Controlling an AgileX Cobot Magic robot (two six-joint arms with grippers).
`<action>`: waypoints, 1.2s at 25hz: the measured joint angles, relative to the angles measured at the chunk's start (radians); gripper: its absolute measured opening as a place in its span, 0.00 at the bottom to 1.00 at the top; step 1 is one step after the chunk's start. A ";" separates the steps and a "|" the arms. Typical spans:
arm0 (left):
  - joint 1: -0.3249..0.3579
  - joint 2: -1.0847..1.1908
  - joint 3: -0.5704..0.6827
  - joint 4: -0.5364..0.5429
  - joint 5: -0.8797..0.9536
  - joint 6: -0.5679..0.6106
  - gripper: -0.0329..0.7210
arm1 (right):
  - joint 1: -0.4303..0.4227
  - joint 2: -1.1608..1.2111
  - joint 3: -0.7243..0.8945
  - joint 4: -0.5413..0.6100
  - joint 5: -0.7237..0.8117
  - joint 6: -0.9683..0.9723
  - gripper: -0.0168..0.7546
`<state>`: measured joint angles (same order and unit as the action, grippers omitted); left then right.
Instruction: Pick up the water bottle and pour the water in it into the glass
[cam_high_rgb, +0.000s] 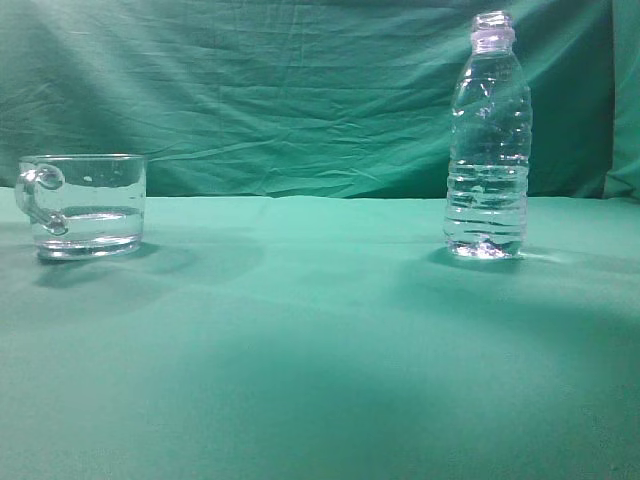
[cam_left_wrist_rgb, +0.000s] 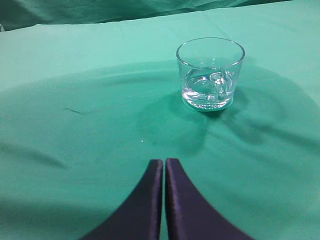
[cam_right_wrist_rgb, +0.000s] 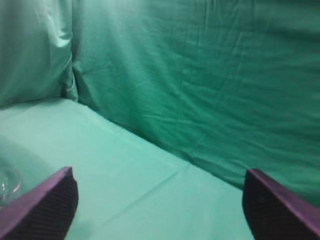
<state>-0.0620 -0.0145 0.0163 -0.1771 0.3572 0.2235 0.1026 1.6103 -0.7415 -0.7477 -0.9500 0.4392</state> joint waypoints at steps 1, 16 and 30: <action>0.000 0.000 0.000 0.000 0.000 0.000 0.04 | 0.000 -0.037 0.000 -0.002 0.017 0.021 0.83; 0.000 0.000 0.000 0.000 0.000 0.000 0.04 | 0.000 -0.590 0.002 -0.427 0.260 0.753 0.02; 0.000 0.000 0.000 0.000 0.000 0.000 0.04 | 0.000 -0.996 0.002 -0.375 0.259 0.848 0.02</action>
<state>-0.0620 -0.0145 0.0163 -0.1771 0.3572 0.2235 0.1026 0.6141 -0.7392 -1.1228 -0.6911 1.2868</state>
